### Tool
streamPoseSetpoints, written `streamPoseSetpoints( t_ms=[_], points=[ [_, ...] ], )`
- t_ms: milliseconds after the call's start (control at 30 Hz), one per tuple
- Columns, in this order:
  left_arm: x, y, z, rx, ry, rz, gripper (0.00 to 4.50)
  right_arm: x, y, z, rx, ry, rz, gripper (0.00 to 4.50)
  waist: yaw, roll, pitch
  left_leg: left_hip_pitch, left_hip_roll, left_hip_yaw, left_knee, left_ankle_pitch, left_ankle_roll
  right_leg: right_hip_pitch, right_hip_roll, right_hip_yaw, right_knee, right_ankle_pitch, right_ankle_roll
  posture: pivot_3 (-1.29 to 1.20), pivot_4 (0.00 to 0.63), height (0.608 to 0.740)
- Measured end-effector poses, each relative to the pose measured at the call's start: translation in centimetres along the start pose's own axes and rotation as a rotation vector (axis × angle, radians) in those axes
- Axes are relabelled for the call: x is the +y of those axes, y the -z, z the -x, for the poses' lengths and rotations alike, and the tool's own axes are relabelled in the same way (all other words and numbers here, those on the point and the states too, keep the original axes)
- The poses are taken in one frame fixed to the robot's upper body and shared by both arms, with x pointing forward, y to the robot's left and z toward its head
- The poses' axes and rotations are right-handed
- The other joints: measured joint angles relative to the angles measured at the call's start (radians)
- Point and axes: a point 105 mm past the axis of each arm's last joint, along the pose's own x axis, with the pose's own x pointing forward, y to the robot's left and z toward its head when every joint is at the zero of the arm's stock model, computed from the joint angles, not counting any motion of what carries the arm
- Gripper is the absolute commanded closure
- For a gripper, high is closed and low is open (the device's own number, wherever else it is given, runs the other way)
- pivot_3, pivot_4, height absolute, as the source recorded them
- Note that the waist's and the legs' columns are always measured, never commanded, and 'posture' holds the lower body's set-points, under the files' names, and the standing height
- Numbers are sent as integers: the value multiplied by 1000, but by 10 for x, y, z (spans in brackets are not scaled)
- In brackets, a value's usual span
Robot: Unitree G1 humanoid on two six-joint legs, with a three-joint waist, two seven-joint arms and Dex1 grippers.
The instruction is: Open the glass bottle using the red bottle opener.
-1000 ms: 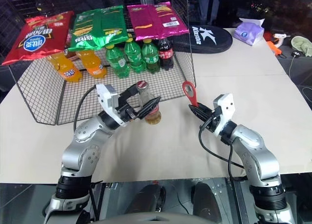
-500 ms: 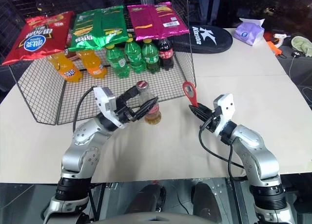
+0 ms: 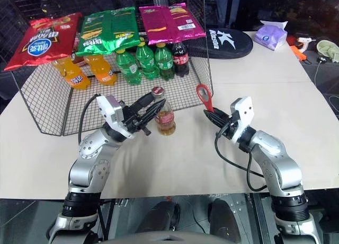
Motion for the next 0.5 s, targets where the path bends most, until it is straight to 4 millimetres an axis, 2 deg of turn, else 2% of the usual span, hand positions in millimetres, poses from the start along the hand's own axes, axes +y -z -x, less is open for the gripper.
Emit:
streamPoseSetpoints(
  t_ms=[167, 333, 433, 500],
  points=[
    [-2, 1, -1, 4, 9, -7, 3382, 9, -22, -19, -34, -54, 150, 4500, 1, 0, 0, 0, 0, 0, 0, 0, 0, 0, 0, 0, 0, 0, 0, 0, 150, 740],
    [-3, 2, -2, 5, 13, -11, 3382, 20, -24, -29, -33, -100, 235, 4500, 1, 0, -1, 1, 0, 0, 0, 0, 0, 0, 0, 0, 0, 0, 0, 0, 150, 740],
    [-3, 2, -1, 3, 6, -15, 3382, 25, -30, -36, -45, -113, 390, 4500, 0, 0, -1, 1, 0, 0, 0, 0, 0, 0, 0, 0, 0, 0, 0, 0, 150, 740],
    [-3, 3, -1, 4, 4, -16, 3382, 26, -27, -41, -35, -106, 471, 4500, 1, 0, -1, 2, 0, 0, 0, 0, 0, 1, 0, -1, 0, 0, 0, 0, 150, 740]
  ],
)
